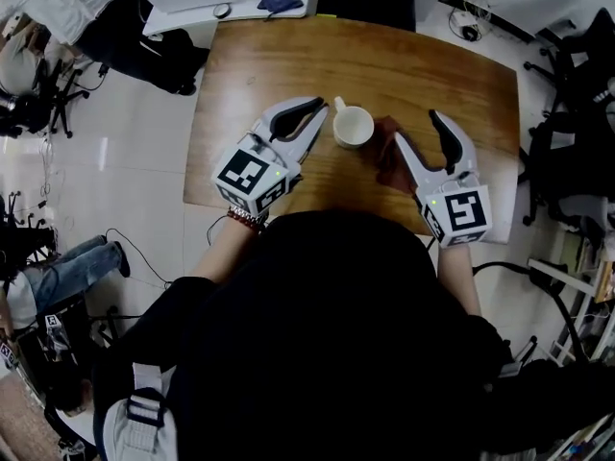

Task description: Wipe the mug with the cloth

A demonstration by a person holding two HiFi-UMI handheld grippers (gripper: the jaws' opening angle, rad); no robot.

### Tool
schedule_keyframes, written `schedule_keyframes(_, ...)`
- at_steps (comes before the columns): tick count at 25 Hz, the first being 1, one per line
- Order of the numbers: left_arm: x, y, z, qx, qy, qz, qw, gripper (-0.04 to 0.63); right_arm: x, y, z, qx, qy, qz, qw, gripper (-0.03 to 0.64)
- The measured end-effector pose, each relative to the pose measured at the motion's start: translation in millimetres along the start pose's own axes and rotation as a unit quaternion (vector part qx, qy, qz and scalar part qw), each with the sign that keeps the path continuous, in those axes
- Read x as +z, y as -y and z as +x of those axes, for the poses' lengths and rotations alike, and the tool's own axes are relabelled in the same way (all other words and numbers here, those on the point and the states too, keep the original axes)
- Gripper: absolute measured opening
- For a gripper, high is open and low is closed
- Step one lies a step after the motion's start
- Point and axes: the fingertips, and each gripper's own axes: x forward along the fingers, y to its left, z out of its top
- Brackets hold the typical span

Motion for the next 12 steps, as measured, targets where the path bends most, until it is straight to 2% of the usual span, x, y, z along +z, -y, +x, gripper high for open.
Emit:
schedule_keyframes(4, -10, -6, -11, 0.016, -0.009, -0.024, 0.9995, 0.028, 3, -1, 8, -0.001, -0.005, 0.001, 1.000, 0.264)
schedule_keyframes(12, -15, 7, -1, -0.005, -0.024, -0.024, 0.9994, 0.029, -5, 21, -2, -0.042, -0.015, 0.016, 0.999, 0.259)
